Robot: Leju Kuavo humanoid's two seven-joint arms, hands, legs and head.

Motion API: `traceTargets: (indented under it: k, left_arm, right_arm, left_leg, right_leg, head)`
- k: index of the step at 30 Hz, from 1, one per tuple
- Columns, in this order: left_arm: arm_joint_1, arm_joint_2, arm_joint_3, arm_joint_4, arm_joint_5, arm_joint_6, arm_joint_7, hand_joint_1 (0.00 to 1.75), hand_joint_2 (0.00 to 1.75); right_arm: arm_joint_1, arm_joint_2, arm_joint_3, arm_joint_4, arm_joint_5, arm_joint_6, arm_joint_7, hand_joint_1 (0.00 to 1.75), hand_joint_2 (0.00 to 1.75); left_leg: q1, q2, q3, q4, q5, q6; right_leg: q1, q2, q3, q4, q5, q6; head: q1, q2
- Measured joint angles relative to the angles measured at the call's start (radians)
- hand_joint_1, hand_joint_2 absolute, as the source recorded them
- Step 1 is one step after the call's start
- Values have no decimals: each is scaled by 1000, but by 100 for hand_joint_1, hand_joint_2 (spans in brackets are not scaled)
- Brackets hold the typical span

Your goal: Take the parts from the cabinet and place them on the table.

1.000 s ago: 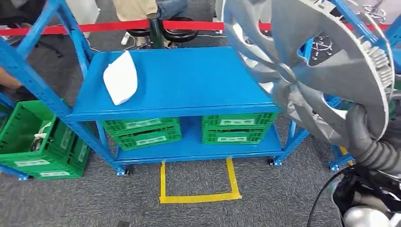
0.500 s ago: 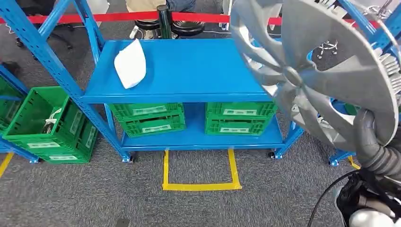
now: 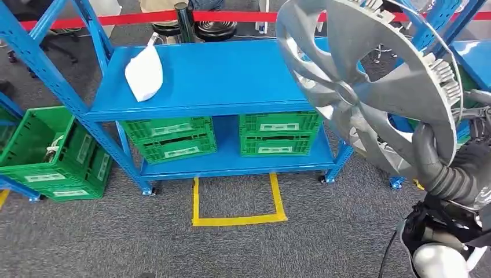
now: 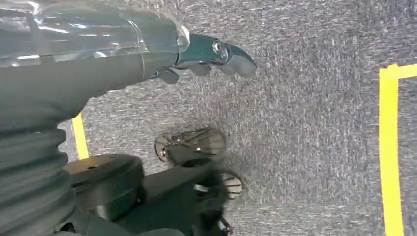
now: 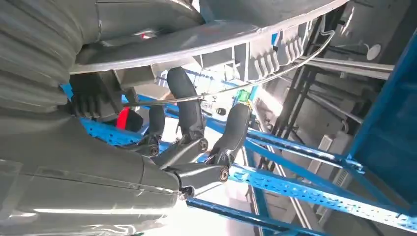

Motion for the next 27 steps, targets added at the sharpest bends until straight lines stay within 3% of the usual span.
traceTargets:
  k: [2, 3, 4, 5, 7, 8, 9, 10, 12, 13, 14, 16, 18, 20, 23, 24, 25, 27]
  left_arm:
    - [1, -5, 0, 0, 0, 0, 0, 0, 175]
    - [1, -7, 0, 0, 0, -1, 0, 0, 175]
    - [-1, -10, 0, 0, 0, -1, 0, 0, 175]
    - [-1, -15, 0, -1, -1, -2, 0, 0, 175]
    - [3, -23, 0, -1, -1, -4, 0, 0, 175]
    - [6, -25, 0, -1, -1, -5, 0, 0, 175]
    - [8, -27, 0, 0, -1, -5, 1, 0, 175]
    - [10, -29, 0, 0, -2, -5, 1, 0, 175]
    - [9, -33, 0, 0, -2, -5, 2, 0, 175]
    - [9, -34, 0, 0, -2, -5, 2, 0, 175]
    - [9, -34, 0, 0, -2, -5, 2, 0, 175]
    - [9, -34, 0, 0, -3, -5, 3, 0, 175]
    - [10, -34, 0, 0, -2, -5, 3, 0, 175]
    - [9, -34, 0, 0, -3, -5, 3, 0, 175]
    - [11, -34, 0, 0, -3, -5, 3, 0, 175]
    - [12, -34, 0, 0, -2, -5, 3, 0, 175]
    - [12, -34, 0, 0, -3, -5, 3, 0, 175]
    - [12, -34, 0, 0, -3, -5, 3, 0, 175]
  right_arm:
    - [-3, -2, 3, 0, 4, 1, 10, 175, 175]
    - [-6, -6, 5, 0, 6, 3, 14, 175, 175]
    - [-6, -8, 6, -1, 7, 5, 17, 175, 175]
    - [-11, -14, 6, -1, 7, 6, 20, 175, 175]
    - [-10, -17, 10, -1, 8, 6, 26, 175, 175]
    - [-8, -18, 13, 0, 8, 6, 27, 175, 175]
    - [-7, -21, 13, 1, 8, 6, 28, 175, 175]
    - [-6, -23, 13, 0, 8, 6, 28, 175, 175]
    - [-7, -26, 13, 0, 8, 6, 28, 175, 175]
    - [-7, -30, 13, 0, 8, 6, 28, 175, 175]
    - [-7, -30, 13, 1, 8, 6, 28, 175, 175]
    - [-7, -31, 13, 0, 8, 6, 29, 175, 175]
    - [-4, -32, 12, 0, 14, 6, 38, 175, 175]
    - [-4, -32, 12, 0, 21, 6, 47, 175, 175]
    - [-4, -32, 13, -1, 40, 6, 59, 175, 175]
    - [-3, -32, 13, 0, 43, 6, 63, 175, 175]
    - [-3, -32, 13, 0, 47, 6, 64, 175, 175]
    - [-4, -32, 13, -1, 52, 6, 67, 175, 175]
  left_leg:
    - [-3, -2, -3, -2, 1, 1]
    - [9, -2, 8, -31, 4, 7]
    - [12, -1, 8, -37, 8, 8]
    - [13, 0, 3, -40, 12, 14]
    - [11, 2, -3, -38, 15, 17]
    - [11, 3, -5, -38, 16, 16]
    - [12, 4, -8, -35, 16, 15]
    - [12, 4, -10, -31, 16, 15]
    - [13, 3, -11, -24, 12, 10]
    - [13, 3, -12, -19, 8, 4]
    - [5, 3, -19, -12, 7, -1]
    - [5, 5, -41, 3, 9, -10]
    - [2, 8, -47, 6, 9, -18]
    - [6, 6, -69, 55, -39, -31]
    - [15, 2, -176, 288, -143, -38]
    - [15, 2, -196, 324, -146, -38]
    - [15, 2, -188, 304, -119, -37]
    - [15, 2, -125, 182, -38, -29]
  right_leg:
    - [-3, -1, 0, -2, 5, 8]
    - [3, 1, -2, 0, 3, 12]
    - [0, 4, -13, 16, -18, 18]
    - [-3, 5, -34, 70, -59, 26]
    - [-10, 6, -96, 229, -138, 38]
    - [-11, 6, -119, 289, -158, 43]
    - [-13, 6, -123, 307, -153, 47]
    - [-16, 6, -106, 280, -125, 49]
    - [-22, 5, -33, 128, -33, 51]
    - [-24, 5, 2, 45, -1, 49]
    - [-19, 8, 10, 36, -11, 46]
    - [-19, 7, 3, 20, -24, 27]
    - [-21, 8, -4, 21, -24, 20]
    - [-25, 4, -2, 16, -18, 7]
    - [-20, 1, -5, 17, -18, 0]
    - [-19, 1, -6, 18, -17, 0]
    - [-18, 1, -6, 20, -17, -1]
    - [-16, 2, -5, 24, -18, 0]
  head:
    - [-2, 0]
    - [-2, 0]
    - [-3, 0]
    - [8, 0]
    - [21, 0]
    - [22, 0]
    - [24, 0]
    - [29, 0]
    - [34, 0]
    - [38, 0]
    - [41, 0]
    - [38, 0]
    - [35, 0]
    - [24, 0]
    - [3, 0]
    - [1, 0]
    - [0, 0]
    - [-3, 0]
